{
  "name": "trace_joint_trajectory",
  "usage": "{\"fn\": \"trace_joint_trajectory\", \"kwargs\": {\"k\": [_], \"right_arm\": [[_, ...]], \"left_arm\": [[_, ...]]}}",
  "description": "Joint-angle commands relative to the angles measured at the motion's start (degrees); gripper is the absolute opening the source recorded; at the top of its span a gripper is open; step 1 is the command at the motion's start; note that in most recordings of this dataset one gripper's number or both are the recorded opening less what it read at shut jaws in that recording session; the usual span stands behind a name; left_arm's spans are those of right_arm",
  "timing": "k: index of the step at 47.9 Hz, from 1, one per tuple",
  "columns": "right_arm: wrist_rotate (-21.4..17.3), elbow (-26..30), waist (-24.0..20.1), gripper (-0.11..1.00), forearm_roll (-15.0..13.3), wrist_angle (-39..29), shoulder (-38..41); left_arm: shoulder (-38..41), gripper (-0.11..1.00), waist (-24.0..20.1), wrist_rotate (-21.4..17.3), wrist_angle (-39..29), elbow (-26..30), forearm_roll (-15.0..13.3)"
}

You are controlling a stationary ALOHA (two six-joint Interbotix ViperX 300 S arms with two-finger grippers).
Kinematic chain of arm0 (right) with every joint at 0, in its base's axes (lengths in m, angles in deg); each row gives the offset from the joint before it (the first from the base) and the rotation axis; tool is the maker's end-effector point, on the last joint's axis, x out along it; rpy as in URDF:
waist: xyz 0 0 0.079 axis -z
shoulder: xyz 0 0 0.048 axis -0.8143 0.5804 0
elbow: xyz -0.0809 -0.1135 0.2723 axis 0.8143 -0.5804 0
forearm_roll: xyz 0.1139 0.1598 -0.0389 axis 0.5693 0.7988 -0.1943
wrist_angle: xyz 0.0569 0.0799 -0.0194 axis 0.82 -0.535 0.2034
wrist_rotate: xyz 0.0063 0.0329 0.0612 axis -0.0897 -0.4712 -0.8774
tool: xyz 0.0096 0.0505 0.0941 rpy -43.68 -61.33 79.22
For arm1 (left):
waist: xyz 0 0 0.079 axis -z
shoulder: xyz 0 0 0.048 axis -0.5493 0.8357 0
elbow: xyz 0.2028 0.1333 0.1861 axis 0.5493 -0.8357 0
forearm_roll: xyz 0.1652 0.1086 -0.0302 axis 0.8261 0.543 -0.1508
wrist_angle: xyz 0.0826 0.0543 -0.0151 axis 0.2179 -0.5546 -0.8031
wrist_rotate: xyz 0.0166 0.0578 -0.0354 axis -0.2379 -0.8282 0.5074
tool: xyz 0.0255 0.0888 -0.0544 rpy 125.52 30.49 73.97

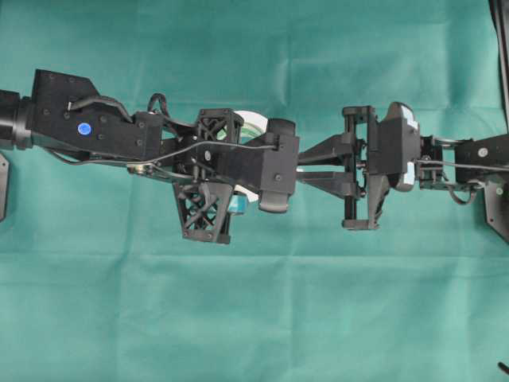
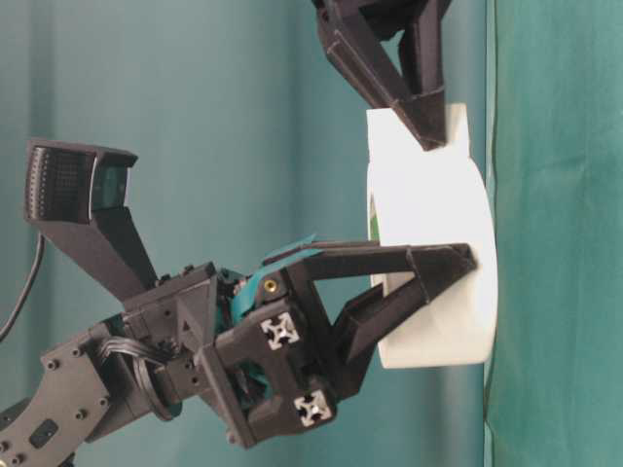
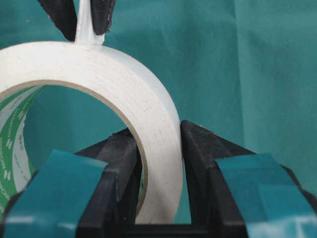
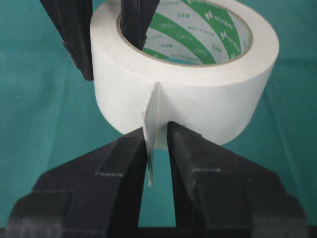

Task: Peel off the duct tape with your right arm.

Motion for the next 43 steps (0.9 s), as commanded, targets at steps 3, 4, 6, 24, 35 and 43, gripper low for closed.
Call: {"fn": "trace_joint_trajectory", "kwargs": {"k": [3,4,6,24,35,43], "right_arm": [[0.0,1.14,-0.18,-0.05,-0.09,0.35,-0.26],[0.0,1.14,-0.09,-0.05,-0.09,0.35,-0.26],[0.0,1.14,-0.18,-0.05,-0.09,0.44,-0.35],[0.09,1.14,-0.44,-0.05,-0.18,0.53,-0.44],[0.0,0.88,-0.44,-0.05,-0.18,0.97,-0.79],[0.0,0.88,-0.44,-0.05,-0.26,0.97,-1.41]], "left_arm": [[-1.58,0.21,0.0,-0.09,0.53,0.79,0.18],[-1.58,0.21,-0.09,-0.09,0.53,0.79,0.18],[-1.58,0.21,0.0,-0.09,0.53,0.79,0.18],[-1.58,0.21,-0.09,-0.09,0.44,0.79,0.18],[-1.58,0.21,0.0,-0.09,0.44,0.79,0.26],[-1.58,0.21,0.0,-0.09,0.44,0.7,0.18]]}}
